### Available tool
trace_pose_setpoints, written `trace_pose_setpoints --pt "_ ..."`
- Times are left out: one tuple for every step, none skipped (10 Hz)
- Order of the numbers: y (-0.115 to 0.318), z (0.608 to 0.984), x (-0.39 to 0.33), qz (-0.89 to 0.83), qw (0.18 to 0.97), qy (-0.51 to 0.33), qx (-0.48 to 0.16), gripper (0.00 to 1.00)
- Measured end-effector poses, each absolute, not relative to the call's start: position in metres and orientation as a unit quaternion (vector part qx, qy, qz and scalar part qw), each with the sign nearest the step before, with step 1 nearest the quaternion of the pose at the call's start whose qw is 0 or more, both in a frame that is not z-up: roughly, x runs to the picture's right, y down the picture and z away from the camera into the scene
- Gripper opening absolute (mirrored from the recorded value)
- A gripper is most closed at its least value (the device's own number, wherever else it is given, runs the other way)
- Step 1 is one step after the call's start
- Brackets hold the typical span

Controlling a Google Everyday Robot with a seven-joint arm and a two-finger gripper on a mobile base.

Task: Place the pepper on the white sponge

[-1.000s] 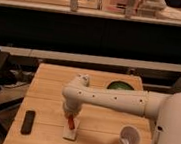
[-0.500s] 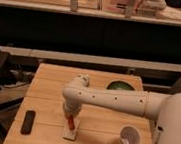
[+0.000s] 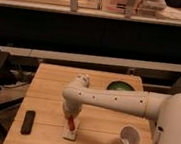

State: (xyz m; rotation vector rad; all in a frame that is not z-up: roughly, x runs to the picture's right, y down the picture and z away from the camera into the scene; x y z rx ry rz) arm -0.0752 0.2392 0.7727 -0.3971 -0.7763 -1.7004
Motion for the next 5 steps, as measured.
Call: trace_pose_setpoints --pt "0.2400 0.7728 -0.0752 -0.727 0.577 -0.332 -0.170 0.20" --pt "0.2403 0.7725 -0.0752 -0.727 0.576 -0.333 -0.169 0.28" --pt "0.2407 0.7724 -0.0750 -0.728 0.575 -0.333 -0.169 0.39" --pt "0.2412 0.7722 -0.0751 -0.728 0.575 -0.333 -0.169 0.44" --pt "0.2412 0.7719 -0.0753 -0.728 0.574 -0.333 -0.169 0.45"
